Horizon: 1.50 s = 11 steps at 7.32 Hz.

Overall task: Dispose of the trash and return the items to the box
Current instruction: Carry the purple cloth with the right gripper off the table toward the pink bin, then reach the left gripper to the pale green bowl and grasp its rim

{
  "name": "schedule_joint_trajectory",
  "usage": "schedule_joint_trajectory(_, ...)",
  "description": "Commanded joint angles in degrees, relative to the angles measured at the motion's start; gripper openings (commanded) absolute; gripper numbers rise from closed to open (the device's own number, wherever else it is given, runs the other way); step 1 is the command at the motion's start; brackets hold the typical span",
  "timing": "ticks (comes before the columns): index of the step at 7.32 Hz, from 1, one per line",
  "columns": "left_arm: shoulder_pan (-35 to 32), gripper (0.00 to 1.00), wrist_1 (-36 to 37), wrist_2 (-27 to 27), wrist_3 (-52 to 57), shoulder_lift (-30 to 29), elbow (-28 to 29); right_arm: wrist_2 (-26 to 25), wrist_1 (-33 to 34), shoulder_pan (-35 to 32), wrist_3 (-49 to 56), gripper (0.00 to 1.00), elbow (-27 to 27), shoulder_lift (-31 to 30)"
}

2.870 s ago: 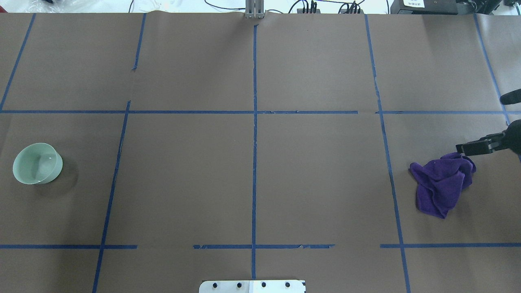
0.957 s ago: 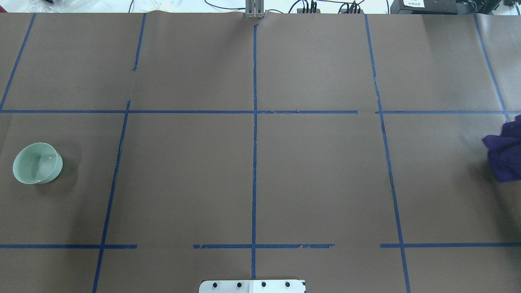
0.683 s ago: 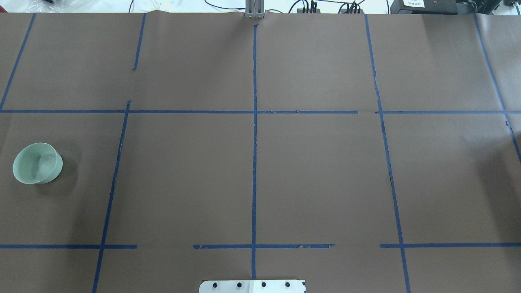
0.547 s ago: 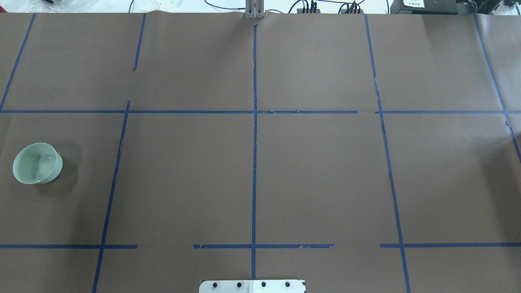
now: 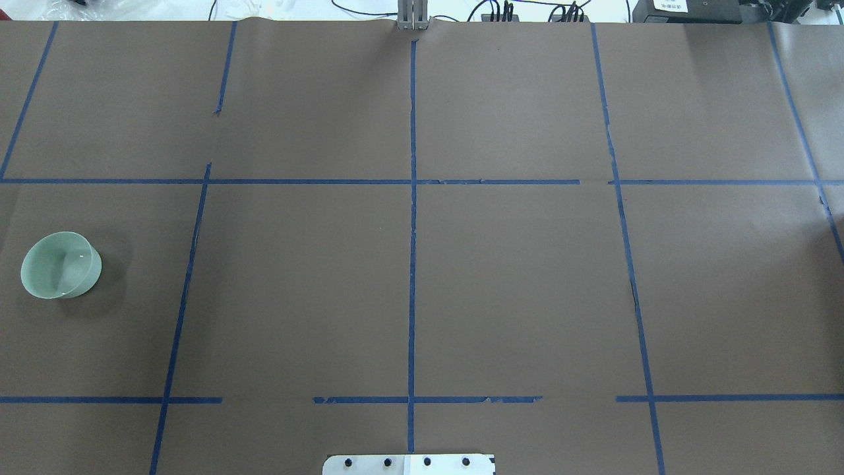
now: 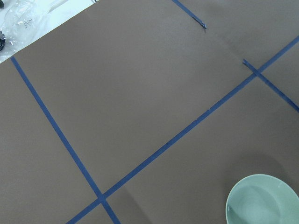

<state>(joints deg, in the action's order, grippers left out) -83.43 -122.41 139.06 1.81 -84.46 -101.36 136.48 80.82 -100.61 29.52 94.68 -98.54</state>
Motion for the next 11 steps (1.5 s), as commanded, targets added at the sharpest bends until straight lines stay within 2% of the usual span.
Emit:
schedule_joint_trajectory(1,9.1,1.00,-7.6,-9.4,-16.0,1.8,-1.2,2.4,-14.7,10.4,-27.0,1.00,0.8,-0.6)
schedule_joint_trajectory(2,13.8,1.00,-16.6,-14.4,-24.9,5.1,-0.2,-0.5,-20.8,14.8,-34.7,1.00,0.9,-1.0)
schedule_joint_trajectory(3,15.8,1.00,-26.2,-15.8,-29.0,7.8,4.2,-2.2,-23.3,18.8,-41.1,1.00,2.7,-1.0)
schedule_joint_trajectory(4,17.0,0.94,-30.5,-18.1,-31.9,9.0,6.2,-3.6,-23.3,21.8,-46.2,1.00,5.8,-1.1)
schedule_joint_trajectory(5,21.2,0.83,-30.9,-23.1,-37.9,9.3,6.6,-3.7,-23.3,23.3,-48.2,1.00,7.7,-1.2)
schedule_joint_trajectory(6,25.9,0.77,-32.4,-27.4,-42.3,9.3,7.8,-3.6,-23.3,23.4,-48.2,1.00,7.8,-1.2)
schedule_joint_trajectory(7,29.1,0.70,-35.8,-28.0,-48.6,9.3,8.9,-3.6,-23.3,23.4,-48.2,1.00,7.8,-1.2)
schedule_joint_trajectory(9,31.5,0.56,-38.3,-30.4,-51.0,9.3,11.4,-3.7,-23.4,23.4,-48.2,1.00,7.8,-1.2)
schedule_joint_trajectory(10,31.7,0.44,-38.5,-30.7,-51.0,9.2,12.5,-3.7,-23.3,23.4,-48.2,1.00,7.8,-1.2)
schedule_joint_trajectory(11,32.0,0.44,-38.6,-30.6,-51.0,9.2,12.5,-3.8,-23.3,23.4,-48.2,1.00,7.8,-1.2)
